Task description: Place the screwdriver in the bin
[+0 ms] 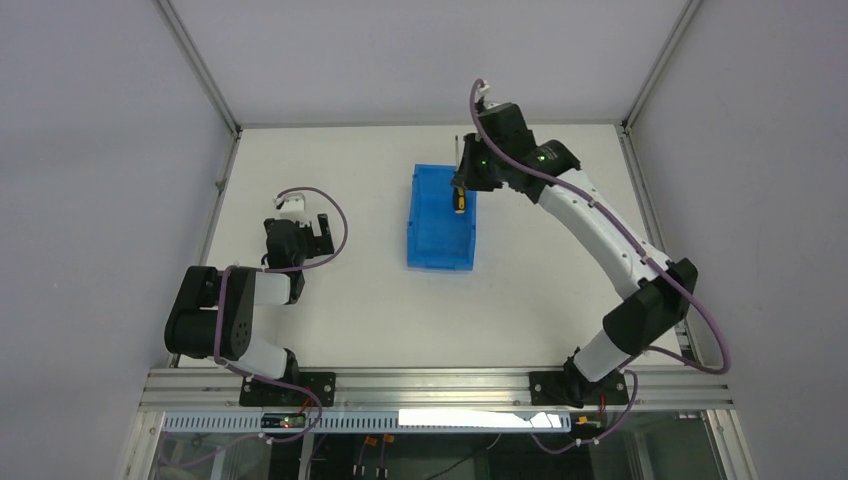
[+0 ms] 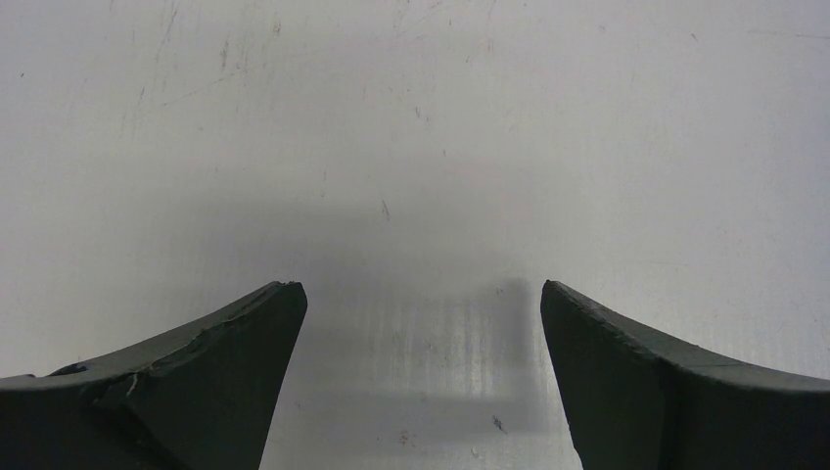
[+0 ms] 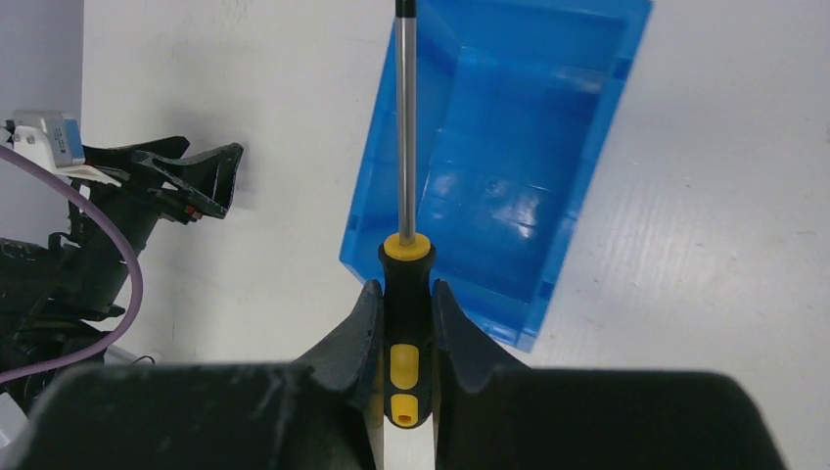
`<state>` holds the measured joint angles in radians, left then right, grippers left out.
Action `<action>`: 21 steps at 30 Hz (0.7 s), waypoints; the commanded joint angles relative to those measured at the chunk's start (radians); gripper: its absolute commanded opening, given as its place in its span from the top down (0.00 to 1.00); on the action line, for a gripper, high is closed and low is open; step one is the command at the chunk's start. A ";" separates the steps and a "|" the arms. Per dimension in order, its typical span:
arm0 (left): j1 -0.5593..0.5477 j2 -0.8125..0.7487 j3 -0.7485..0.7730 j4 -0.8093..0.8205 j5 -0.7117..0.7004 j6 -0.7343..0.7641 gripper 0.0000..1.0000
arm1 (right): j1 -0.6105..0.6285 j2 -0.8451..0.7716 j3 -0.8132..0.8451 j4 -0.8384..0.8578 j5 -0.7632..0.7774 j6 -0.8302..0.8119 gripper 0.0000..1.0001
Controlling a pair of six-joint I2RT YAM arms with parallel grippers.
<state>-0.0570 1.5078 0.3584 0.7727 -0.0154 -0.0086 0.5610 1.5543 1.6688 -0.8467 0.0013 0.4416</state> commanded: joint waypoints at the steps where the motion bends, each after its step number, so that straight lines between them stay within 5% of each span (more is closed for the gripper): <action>1: 0.008 -0.001 0.020 0.040 0.020 -0.007 0.00 | 0.058 0.108 0.046 0.116 0.052 0.039 1.00; 21: 0.007 -0.001 0.020 0.039 0.020 -0.007 0.00 | 0.080 0.511 -0.081 0.245 0.063 0.065 0.98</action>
<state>-0.0570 1.5078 0.3584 0.7727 -0.0154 -0.0086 0.6312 2.0487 1.5818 -0.6533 0.0559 0.4896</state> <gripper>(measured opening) 0.996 0.159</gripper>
